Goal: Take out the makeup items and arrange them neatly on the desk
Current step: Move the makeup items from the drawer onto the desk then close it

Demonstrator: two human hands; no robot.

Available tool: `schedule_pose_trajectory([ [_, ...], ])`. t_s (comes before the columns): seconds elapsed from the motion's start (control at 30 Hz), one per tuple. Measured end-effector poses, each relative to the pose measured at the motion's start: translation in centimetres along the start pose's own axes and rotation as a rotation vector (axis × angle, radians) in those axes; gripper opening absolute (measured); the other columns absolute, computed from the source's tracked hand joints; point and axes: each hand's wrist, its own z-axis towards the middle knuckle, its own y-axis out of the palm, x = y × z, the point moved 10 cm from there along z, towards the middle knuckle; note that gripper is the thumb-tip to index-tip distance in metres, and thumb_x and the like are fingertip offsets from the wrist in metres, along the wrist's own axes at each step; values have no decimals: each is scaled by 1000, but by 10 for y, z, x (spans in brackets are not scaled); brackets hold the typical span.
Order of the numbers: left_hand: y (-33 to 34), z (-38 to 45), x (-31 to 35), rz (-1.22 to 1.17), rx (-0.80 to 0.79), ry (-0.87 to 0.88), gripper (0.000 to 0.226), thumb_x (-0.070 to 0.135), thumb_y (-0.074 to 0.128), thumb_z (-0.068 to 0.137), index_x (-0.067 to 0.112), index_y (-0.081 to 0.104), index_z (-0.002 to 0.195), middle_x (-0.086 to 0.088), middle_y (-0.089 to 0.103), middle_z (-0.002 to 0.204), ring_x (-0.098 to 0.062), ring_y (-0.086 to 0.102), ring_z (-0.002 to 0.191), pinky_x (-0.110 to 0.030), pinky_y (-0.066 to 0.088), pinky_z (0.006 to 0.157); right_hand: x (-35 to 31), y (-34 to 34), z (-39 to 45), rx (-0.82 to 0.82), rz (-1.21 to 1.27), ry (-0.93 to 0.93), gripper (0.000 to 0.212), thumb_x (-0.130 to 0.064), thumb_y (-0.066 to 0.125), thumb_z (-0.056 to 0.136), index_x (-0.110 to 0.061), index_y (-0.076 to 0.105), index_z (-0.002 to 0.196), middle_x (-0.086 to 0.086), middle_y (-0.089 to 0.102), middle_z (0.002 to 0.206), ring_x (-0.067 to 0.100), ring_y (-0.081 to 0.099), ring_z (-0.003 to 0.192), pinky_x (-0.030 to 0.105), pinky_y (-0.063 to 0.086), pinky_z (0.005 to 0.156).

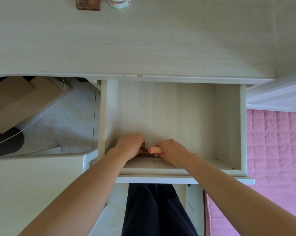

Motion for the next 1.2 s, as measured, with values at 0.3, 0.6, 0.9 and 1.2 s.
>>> schedule_pose_trajectory([
  [0.3,-19,-2,-17,60,139,-31,13,23,55,93,15,59,103,0,52,101,-21,57,83,-34,49,67,-13,5,13,-5,-140,28,15,-24,44,94,-21,58,97,3,61,97,22,55,82,32,39,66],
  [0.6,-12,-2,-18,-12,150,-55,13,23,58,90,17,59,101,0,51,104,-22,57,86,-37,51,70,-18,21,26,-137,-72,26,12,-36,53,90,-25,54,95,1,62,105,23,58,93,33,43,71],
  [0.9,-21,-5,-33,-435,154,-156,12,20,63,90,13,53,91,-2,56,85,-20,53,75,-30,41,61,-7,15,14,-209,-19,4,22,-22,52,94,-10,53,113,13,58,115,30,56,102,35,43,80],
  [1.2,-35,-32,-21,-1010,184,-246,4,4,50,94,2,52,98,-13,61,81,-22,58,60,-23,39,40,21,-11,-24,-160,105,69,11,-10,43,94,-16,46,86,4,52,88,21,50,80,27,38,65],
])
